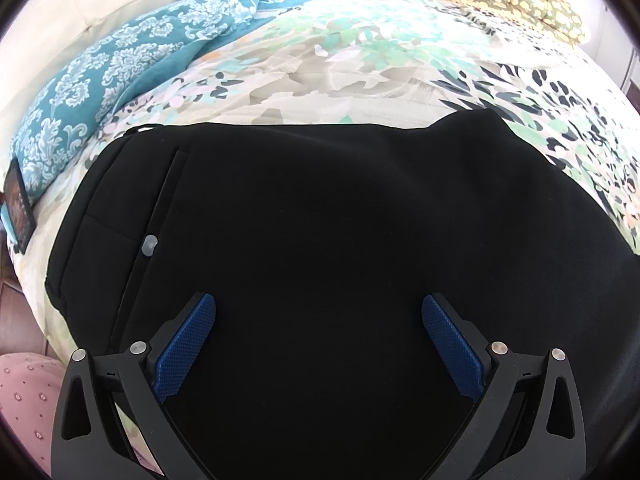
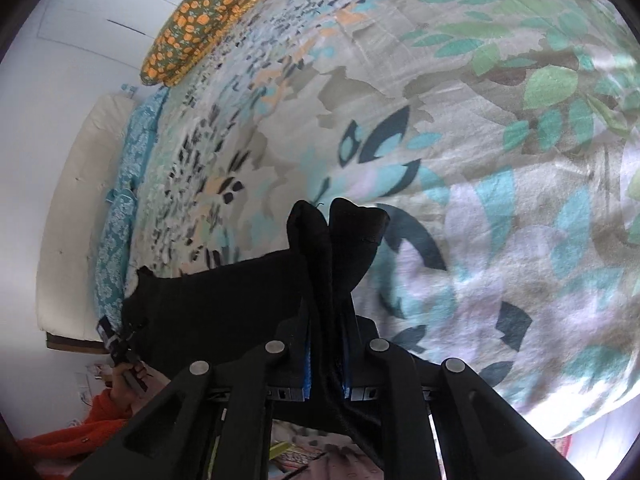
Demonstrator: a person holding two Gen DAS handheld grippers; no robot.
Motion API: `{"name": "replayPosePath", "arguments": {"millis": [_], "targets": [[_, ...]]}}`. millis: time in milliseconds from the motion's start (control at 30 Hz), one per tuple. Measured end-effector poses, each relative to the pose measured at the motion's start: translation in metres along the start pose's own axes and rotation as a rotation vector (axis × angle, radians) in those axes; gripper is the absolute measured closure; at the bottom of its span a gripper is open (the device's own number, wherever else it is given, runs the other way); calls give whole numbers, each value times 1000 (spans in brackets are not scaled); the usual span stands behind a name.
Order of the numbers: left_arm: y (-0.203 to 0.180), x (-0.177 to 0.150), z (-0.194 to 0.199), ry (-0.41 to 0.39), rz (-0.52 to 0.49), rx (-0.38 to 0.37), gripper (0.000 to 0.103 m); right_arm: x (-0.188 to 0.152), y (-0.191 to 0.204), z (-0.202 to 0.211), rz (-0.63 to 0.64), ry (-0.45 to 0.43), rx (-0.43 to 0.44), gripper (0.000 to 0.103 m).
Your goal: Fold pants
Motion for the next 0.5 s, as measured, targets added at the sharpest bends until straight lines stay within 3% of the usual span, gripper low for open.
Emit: {"name": "replayPosePath", "arguments": {"millis": [167,267,400,500], "targets": [[-2,0,1,66,6,-22,1,-3,74,3,-8,-90,177,91],[-6,1,6,94,23,-81,1,-5,127,-11,-35,-140,320,92],[-8,5,18,116,82,-182,1,-9,202,-58,-55,-145,488,92],[-7,8,22,118,99,-209,1,-11,255,-107,-93,-118,620,92]]}}
Point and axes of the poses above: each gripper's, at about its wrist camera, not at the fingertips, and z roughly against the way its jaws point, y to its left, x to its top, the point moved 10 cm from there along -z, roughly the way its jaws point, and after that the axes turned 15 degrees about z, right-handed, at the moved point
